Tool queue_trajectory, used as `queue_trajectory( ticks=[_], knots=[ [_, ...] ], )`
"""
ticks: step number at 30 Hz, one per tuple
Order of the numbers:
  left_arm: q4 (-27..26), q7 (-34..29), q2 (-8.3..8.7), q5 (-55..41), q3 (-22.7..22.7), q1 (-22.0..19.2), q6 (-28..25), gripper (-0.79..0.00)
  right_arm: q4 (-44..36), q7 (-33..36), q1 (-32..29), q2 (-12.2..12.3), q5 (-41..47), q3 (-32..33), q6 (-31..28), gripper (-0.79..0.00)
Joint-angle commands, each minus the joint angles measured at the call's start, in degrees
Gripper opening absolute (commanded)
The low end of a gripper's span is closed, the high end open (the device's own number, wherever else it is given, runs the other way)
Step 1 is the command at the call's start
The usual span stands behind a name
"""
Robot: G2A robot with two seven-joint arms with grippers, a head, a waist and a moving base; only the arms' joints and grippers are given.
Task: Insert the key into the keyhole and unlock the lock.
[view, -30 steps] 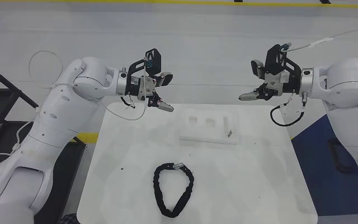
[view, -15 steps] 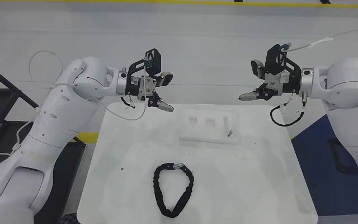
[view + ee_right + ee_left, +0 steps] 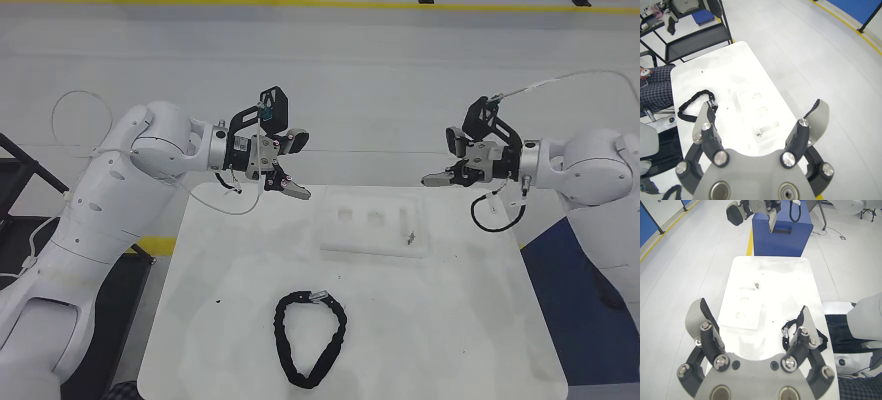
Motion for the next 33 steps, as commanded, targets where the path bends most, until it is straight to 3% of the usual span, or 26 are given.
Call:
queue_trajectory(
  ticks=[1, 8, 16, 24, 33],
  knots=[
    [0.0, 0.0, 0.0, 0.0, 0.0, 0.0, 0.0, 0.0, 2.8, 0.0, 0.2, -0.5, 0.3, -1.7, 0.7, 0.0],
    [0.0, 0.0, 0.0, 0.0, 0.0, 0.0, 0.0, 0.0, 10.4, 0.2, 2.3, -3.0, 0.4, -7.6, 6.9, 0.0],
    [0.0, 0.0, 0.0, 0.0, 0.0, 0.0, 0.0, 0.0, 16.0, 4.3, 3.3, -6.2, 2.8, -13.9, 18.3, 0.0],
    [0.0, 0.0, 0.0, 0.0, 0.0, 0.0, 0.0, 0.0, 19.5, 9.6, 3.0, -8.3, 6.6, -16.4, 29.5, 0.0],
    [0.0, 0.0, 0.0, 0.0, 0.0, 0.0, 0.0, 0.0, 22.1, 11.1, 2.9, -10.8, 7.5, -19.3, 38.6, 0.0]
  ],
)
